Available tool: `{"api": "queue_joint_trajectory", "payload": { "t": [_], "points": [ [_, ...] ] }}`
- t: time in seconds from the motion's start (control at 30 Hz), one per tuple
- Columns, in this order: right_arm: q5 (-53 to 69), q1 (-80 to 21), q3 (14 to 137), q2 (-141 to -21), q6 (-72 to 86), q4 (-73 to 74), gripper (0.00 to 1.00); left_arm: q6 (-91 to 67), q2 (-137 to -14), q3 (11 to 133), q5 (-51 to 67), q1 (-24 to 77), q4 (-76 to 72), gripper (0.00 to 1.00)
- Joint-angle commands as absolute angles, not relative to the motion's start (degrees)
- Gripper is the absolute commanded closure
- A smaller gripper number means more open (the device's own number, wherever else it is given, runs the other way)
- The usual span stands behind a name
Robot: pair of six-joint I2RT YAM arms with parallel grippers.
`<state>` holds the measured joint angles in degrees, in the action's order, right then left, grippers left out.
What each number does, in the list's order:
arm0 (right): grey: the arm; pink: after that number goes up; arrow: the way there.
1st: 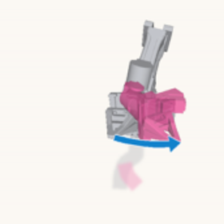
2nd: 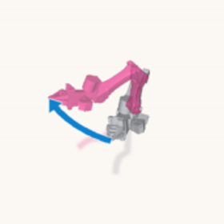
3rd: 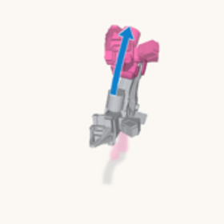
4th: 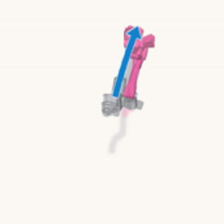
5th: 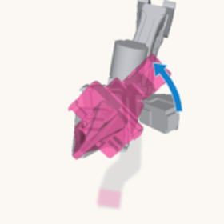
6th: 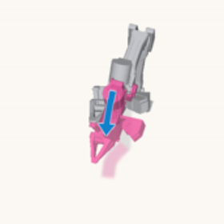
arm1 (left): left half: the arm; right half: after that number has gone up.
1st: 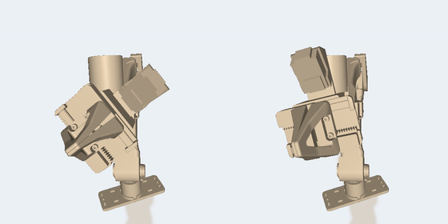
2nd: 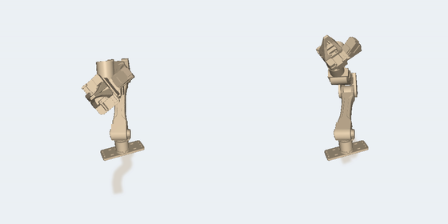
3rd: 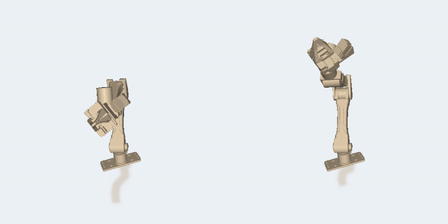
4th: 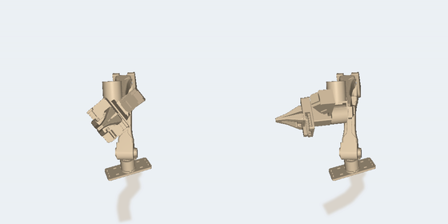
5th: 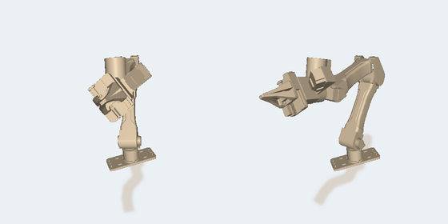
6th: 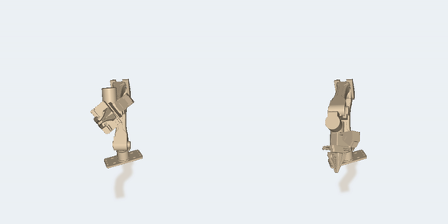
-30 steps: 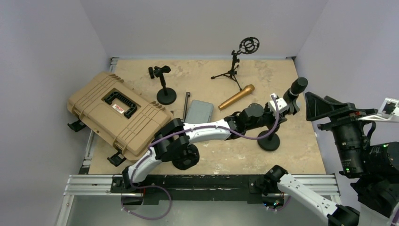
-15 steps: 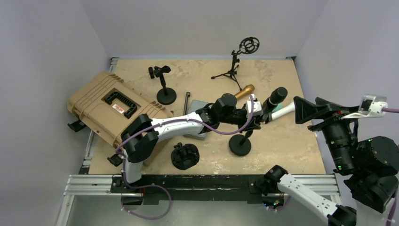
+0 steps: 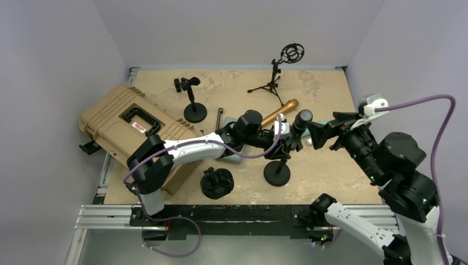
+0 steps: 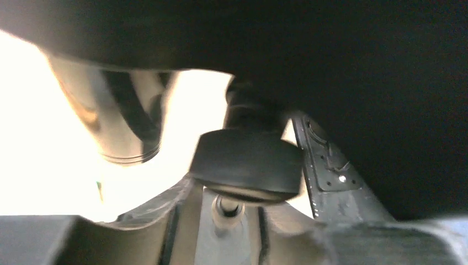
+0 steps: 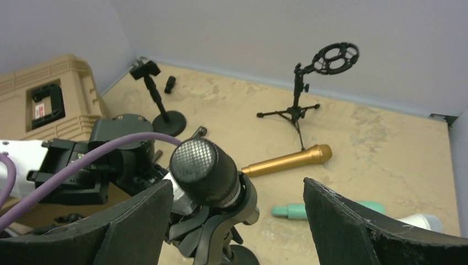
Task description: Remove the microphone from the stand
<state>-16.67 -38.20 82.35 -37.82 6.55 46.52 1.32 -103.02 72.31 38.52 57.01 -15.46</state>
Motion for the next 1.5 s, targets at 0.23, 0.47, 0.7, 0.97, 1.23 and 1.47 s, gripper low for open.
{"api": "queue_joint_trajectory", "payload": {
  "t": [0.23, 0.47, 0.7, 0.97, 1.23, 1.47],
  "points": [
    [-7.31, -38.18, 80.47, -39.27, 1.62, 44.02, 0.14, 0.49, -93.40, 65.83, 31.34, 56.63, -12.21, 0.23],
    [-3.68, -38.13, 78.87, -39.06, -1.07, 42.27, 0.13, -5.95, -85.12, 61.84, 25.61, 56.72, -12.93, 0.21],
    [-0.14, -38.14, 77.33, -40.81, -2.01, 40.93, 0.17, -12.22, -77.15, 59.14, 23.26, 58.08, -8.96, 0.25],
    [-1.53, -38.14, 74.50, -40.89, -2.01, 39.24, 0.31, -15.15, -73.12, 63.27, 2.77, 68.71, 2.94, 0.16],
    [-2.17, -38.15, 73.89, -40.46, -2.29, 39.18, 0.58, -10.63, -76.62, 64.79, -28.80, 81.95, -4.74, 0.06],
    [-2.33, -38.16, 74.26, -40.98, -2.03, 39.04, 0.94, -6.43, -83.22, 66.96, -36.44, 84.81, -16.28, 0.01]
  ]
}}
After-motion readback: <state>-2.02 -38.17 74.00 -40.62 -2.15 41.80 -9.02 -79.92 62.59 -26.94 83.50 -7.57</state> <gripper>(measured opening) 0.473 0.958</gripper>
